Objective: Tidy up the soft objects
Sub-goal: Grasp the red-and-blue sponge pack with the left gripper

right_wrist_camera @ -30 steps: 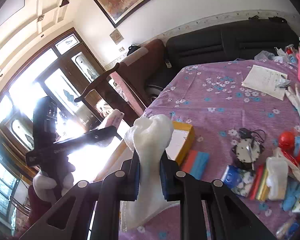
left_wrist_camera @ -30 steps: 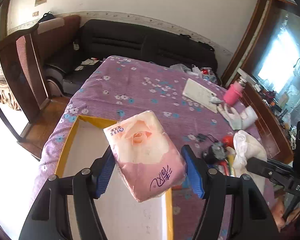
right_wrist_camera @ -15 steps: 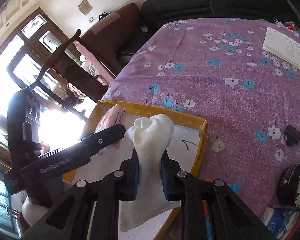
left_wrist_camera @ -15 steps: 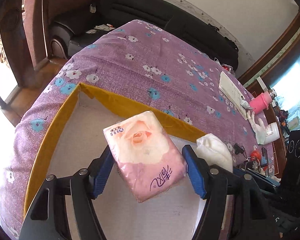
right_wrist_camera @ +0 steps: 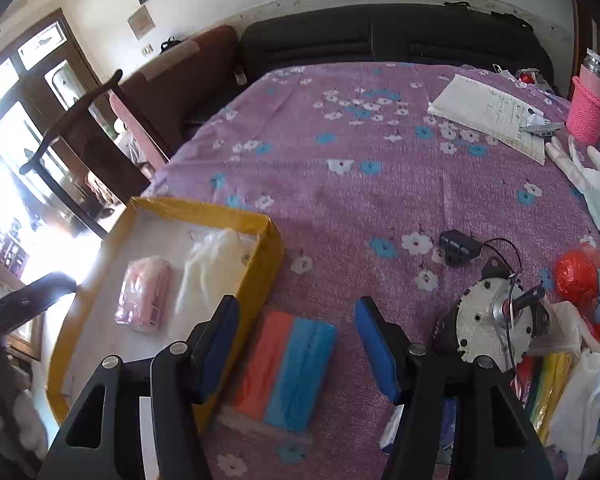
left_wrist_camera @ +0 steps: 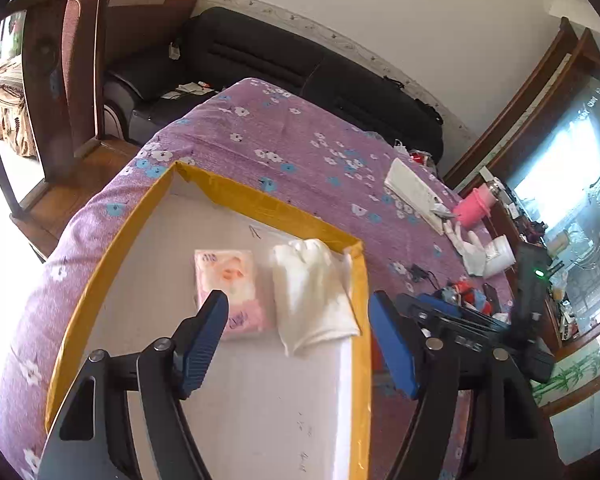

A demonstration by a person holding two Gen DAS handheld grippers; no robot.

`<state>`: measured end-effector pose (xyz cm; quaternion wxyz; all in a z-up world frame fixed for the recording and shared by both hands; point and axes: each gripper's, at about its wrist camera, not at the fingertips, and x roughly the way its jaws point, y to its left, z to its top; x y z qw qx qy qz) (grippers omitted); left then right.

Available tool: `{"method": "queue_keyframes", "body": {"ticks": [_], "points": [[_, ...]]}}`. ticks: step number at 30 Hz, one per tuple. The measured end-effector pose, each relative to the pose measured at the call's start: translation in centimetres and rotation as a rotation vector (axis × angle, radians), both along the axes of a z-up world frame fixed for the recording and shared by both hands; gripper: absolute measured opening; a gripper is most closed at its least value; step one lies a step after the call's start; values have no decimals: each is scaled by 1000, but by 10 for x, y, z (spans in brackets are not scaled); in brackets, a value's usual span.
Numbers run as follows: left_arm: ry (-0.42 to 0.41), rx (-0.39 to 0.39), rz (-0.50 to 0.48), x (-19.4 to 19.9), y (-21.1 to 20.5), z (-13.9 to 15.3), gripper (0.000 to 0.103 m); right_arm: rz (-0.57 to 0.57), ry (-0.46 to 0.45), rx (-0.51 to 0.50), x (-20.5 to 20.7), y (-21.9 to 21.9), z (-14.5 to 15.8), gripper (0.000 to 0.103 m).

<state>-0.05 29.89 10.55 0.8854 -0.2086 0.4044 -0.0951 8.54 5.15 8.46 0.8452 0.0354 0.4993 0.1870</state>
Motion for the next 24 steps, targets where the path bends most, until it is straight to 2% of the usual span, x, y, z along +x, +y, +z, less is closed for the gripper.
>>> {"method": "queue_keyframes", "body": {"ticks": [5, 6, 7, 9, 12, 16, 20, 24], "points": [[-75, 31, -25, -45, -24, 17, 75, 30, 52, -69, 8, 22, -25, 57], [-92, 44, -30, -52, -29, 19, 75, 29, 66, -80, 9, 24, -31, 50], [-104, 56, -33, -57, -32, 21, 75, 31, 72, -78, 9, 25, -34, 48], [-122, 73, -42, -67, -39, 23, 75, 32, 60, -76, 3, 22, -32, 40], [-131, 82, -77, -76, -50, 21, 75, 51, 69, -85, -17, 18, -29, 34], [-144, 94, -106, -84, -62, 16, 75, 86, 83, -84, -55, 15, -27, 33], [-119, 65, -135, -93, -72, 7, 75, 118, 126, -58, -91, 6, -26, 33], [-96, 86, -194, -103, -96, -2, 76, 139, 143, -16, -122, -19, -22, 34]]}}
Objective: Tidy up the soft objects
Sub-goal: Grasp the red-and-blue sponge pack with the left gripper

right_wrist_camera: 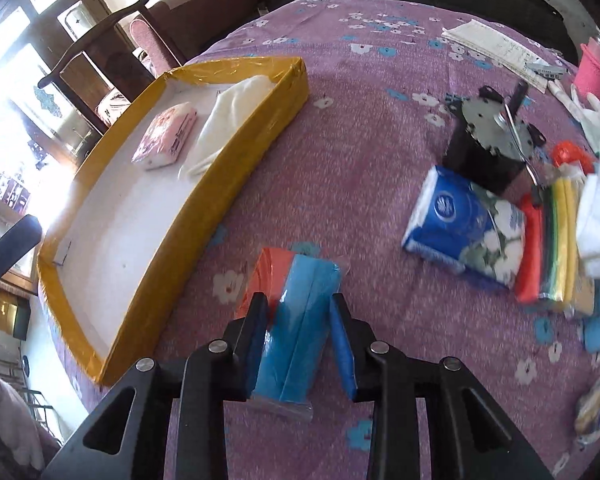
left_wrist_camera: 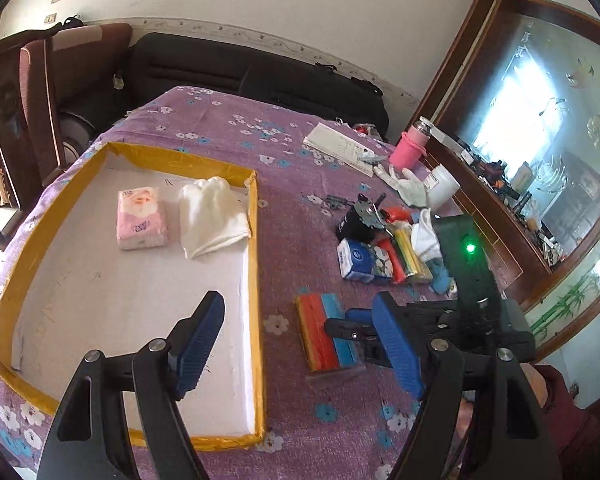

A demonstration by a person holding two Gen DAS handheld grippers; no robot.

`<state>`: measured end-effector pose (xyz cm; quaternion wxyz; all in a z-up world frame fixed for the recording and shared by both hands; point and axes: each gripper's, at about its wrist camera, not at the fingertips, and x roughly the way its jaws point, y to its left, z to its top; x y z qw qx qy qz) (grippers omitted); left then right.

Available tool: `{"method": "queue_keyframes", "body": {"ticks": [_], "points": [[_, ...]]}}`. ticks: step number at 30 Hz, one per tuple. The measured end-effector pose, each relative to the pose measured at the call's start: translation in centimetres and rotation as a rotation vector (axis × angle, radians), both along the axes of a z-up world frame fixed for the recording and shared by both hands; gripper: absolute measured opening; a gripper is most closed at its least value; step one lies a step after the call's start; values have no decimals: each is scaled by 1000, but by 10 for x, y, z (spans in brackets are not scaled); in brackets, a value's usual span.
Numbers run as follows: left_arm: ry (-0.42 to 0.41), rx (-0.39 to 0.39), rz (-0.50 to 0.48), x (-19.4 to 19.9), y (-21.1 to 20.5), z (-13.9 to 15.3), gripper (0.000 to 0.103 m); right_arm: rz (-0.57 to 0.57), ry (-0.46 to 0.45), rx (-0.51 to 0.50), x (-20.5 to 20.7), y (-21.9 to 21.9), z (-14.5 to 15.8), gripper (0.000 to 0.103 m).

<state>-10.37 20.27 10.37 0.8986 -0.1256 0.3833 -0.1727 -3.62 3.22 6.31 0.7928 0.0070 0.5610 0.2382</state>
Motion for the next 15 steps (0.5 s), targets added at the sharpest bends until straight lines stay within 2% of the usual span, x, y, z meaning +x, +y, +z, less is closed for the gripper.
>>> {"method": "queue_keyframes", "body": {"ticks": [2, 5, 6, 11, 15], "points": [[14, 9, -42, -2, -15, -6, 76, -17, -22, 52, -15, -22, 7, 35], [32, 69, -106, -1, -44, -17, 76, -110, -115, 61, -32, -65, 21, 51], [41, 97, -122, 1, -54, -22, 76, -138, -142, 66, -37, -78, 26, 54], [113, 195, -122, 24, -87, -51, 76, -277, -235, 49, -61, -143, 40, 54], [126, 256, -123, 38, -106, -65, 75, -413, -268, 66, -76, -199, 46, 63]]}}
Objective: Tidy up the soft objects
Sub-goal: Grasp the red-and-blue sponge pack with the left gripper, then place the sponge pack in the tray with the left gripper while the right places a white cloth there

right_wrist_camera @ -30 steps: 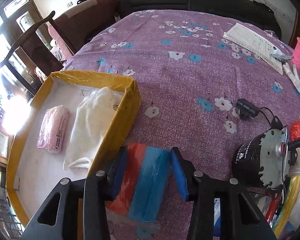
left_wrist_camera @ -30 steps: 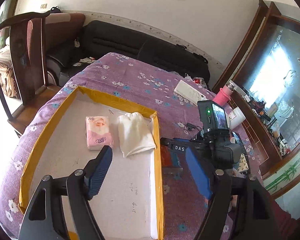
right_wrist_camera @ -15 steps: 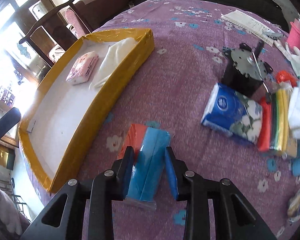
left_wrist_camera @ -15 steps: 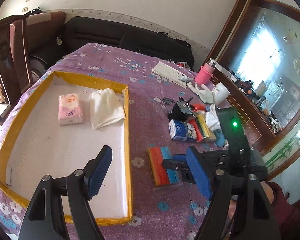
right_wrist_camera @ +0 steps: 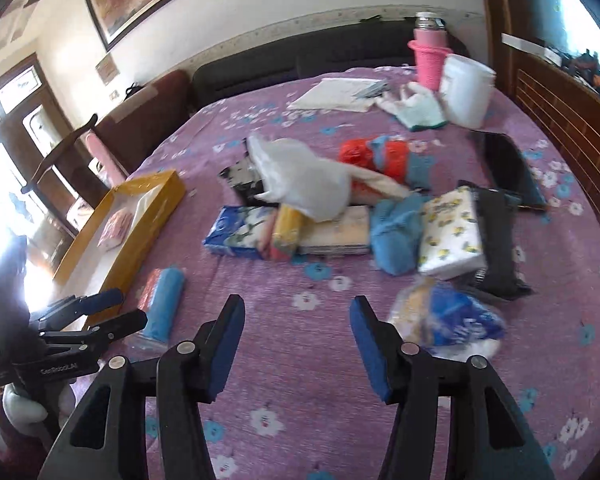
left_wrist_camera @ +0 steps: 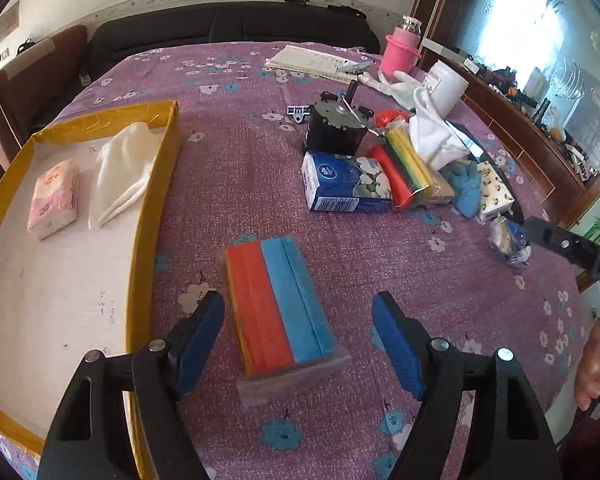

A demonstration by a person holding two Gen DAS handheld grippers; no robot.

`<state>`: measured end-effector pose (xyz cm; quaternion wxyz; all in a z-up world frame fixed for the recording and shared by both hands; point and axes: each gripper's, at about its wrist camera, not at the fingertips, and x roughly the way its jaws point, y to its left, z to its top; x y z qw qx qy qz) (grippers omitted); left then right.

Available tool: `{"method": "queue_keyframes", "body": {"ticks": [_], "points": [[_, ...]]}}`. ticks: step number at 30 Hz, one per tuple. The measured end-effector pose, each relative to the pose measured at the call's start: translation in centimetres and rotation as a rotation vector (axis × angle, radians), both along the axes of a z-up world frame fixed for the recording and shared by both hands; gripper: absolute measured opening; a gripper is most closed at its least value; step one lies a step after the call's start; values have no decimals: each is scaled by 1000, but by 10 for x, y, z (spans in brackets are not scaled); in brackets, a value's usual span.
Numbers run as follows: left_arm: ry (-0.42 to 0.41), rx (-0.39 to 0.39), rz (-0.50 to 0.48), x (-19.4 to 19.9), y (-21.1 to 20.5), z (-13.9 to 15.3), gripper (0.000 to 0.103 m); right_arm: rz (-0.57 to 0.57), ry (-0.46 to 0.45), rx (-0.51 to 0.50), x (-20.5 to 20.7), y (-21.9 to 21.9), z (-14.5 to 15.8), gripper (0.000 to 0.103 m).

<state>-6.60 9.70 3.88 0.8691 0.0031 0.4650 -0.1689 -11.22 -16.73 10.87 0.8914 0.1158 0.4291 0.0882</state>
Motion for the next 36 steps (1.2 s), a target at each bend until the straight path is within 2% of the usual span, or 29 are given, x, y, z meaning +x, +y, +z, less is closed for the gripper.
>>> {"method": "queue_keyframes", "body": {"ticks": [4, 6, 8, 9, 14, 20, 27, 30, 36], "points": [[13, 75, -1, 11, -14, -15, 75, -118, -3, 33, -9, -49, -2, 63], [24, 81, 8, 15, -15, -22, 75, -165, 5, 48, -11, -66, -4, 63], [5, 78, 33, 15, -10, -23, 60, -199, 13, 58, -11, -80, -8, 64], [-5, 83, 32, 14, -9, -22, 43, -208, 18, 59, -12, -86, -9, 64], [-21, -8, 57, 6, 5, -14, 43, -215, 43, 64, -6, -92, -18, 64], [-82, -89, 64, -6, 13, 9, 43, -184, 12, -6, 11, -75, -12, 64], [-90, -141, 61, -13, 18, 18, 43, -5, -52, -15, 38, -15, 8, 67], [-91, -147, 60, -16, 20, 18, 43, 54, -96, -77, 53, 19, 14, 74], [-77, -172, 66, -16, 29, 15, 43, 105, -104, -202, 95, 71, 5, 74]]}}
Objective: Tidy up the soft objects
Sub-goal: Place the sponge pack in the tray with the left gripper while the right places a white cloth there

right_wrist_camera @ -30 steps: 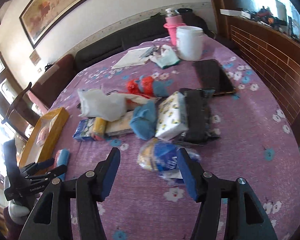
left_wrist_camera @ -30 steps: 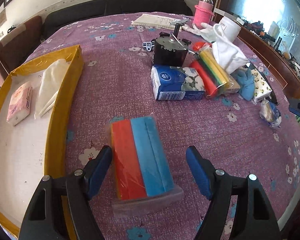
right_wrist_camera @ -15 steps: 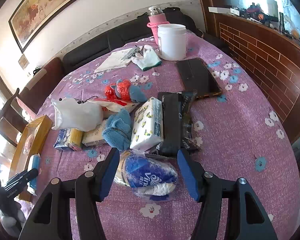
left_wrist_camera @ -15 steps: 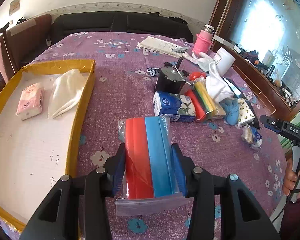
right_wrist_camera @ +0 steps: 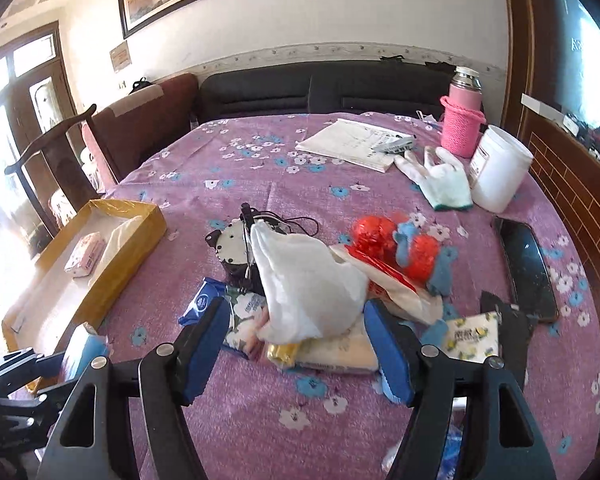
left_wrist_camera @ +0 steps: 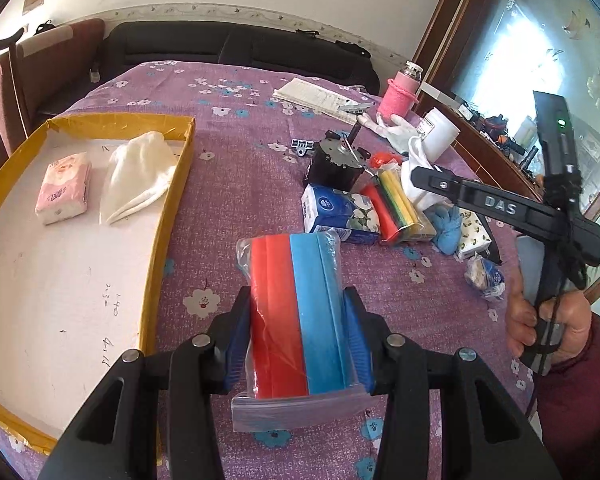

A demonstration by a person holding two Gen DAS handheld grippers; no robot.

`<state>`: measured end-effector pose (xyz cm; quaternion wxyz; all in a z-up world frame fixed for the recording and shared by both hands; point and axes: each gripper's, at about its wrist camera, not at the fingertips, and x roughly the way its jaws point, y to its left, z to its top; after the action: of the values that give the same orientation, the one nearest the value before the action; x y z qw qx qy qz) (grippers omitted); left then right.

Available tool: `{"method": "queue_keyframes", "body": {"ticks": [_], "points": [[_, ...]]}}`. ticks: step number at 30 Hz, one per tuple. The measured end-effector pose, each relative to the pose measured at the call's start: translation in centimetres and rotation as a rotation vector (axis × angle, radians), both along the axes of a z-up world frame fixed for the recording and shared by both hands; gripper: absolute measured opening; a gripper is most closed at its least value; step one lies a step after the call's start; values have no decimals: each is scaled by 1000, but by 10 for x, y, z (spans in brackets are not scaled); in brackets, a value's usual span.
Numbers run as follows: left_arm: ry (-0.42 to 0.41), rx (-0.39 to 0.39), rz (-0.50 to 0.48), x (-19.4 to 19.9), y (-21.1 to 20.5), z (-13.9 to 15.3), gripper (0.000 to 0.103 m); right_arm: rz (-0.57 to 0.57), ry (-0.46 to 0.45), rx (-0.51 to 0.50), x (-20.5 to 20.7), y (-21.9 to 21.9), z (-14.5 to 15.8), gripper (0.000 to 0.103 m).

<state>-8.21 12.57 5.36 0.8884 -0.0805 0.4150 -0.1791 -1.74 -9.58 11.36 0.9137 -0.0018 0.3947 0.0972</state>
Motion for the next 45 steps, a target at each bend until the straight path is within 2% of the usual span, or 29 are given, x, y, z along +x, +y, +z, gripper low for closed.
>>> {"method": "queue_keyframes", "body": {"ticks": [2, 3, 5, 8, 16, 23, 30, 36, 42, 45], "points": [[-1, -8, 6, -1, 5, 1, 43, -28, 11, -3, 13, 0, -9, 70], [-3, -10, 10, -2, 7, 2, 43, -40, 25, 21, 19, -4, -12, 46], [-11, -14, 20, -3, 12, 4, 43, -69, 79, 91, 28, -18, -18, 14], [-18, -33, 40, -4, 20, 7, 43, -99, 77, 175, 24, -36, -16, 11], [-35, -61, 79, -13, 35, 15, 43, -111, -30, 201, -9, -48, 23, 10], [-65, -107, 148, -24, 72, 31, 43, 10, -77, 255, -38, -17, 58, 10], [-78, -54, 262, -20, 124, 46, 43, 194, -18, 306, -44, 48, 62, 10], [-31, 72, 322, 29, 164, 49, 43, 307, 60, 334, -25, 111, 50, 11], [91, 100, 343, 106, 196, 23, 43, 372, 128, 327, -5, 169, 30, 11], [117, 111, 358, 139, 206, 14, 43, 387, 161, 319, 8, 191, 20, 11]]}}
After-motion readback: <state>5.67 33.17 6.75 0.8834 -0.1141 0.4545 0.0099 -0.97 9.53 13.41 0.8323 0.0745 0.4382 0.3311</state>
